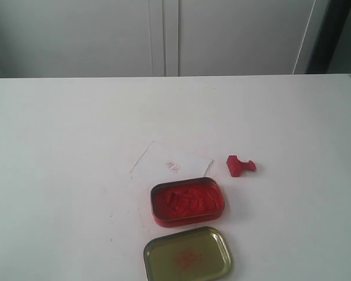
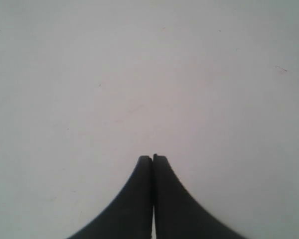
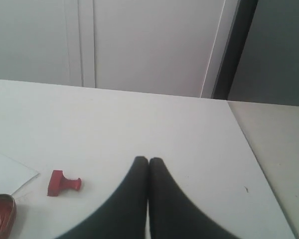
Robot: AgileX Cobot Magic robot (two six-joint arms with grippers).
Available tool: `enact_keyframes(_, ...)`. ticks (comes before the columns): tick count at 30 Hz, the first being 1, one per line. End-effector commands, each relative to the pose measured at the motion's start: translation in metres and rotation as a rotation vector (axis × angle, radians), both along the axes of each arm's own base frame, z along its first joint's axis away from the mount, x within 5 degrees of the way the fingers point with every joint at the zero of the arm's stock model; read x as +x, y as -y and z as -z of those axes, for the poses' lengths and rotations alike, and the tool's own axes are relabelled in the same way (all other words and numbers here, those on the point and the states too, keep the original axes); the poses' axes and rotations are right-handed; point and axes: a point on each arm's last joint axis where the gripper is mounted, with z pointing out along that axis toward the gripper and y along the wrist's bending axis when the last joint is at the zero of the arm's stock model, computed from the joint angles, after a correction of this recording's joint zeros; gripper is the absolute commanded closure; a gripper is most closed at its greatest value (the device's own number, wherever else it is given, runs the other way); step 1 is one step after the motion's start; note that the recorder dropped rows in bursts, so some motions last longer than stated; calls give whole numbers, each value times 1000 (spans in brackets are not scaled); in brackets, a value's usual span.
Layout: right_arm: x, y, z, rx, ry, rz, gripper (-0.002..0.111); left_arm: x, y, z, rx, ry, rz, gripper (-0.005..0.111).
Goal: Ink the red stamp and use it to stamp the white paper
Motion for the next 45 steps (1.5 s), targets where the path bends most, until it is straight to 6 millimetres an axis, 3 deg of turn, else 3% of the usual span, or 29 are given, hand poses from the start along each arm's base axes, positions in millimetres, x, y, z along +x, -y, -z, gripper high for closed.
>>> enact_keyframes(1, 0, 0, 10, 14, -43, -2, 108, -1, 0, 4, 0, -23, 0, 107)
enact_keyframes(8, 2, 0, 28, 30, -132, 4, 108, -1, 0, 4, 0, -23, 0, 107)
enact_keyframes(30, 1, -1, 29, 30, -139, 1, 108, -1, 0, 4, 0, -23, 0, 107)
enact_keyframes(35, -8, 0, 30, 32, -82, 0, 108, -1, 0, 4, 0, -23, 0, 107)
enact_keyframes(39, -15, 0, 42, 34, -6, -1, 108, -1, 0, 4, 0, -23, 0, 107)
enact_keyframes(45, -13, 0, 72, 33, -46, 0, 108, -1, 0, 4, 0, -23, 0, 107)
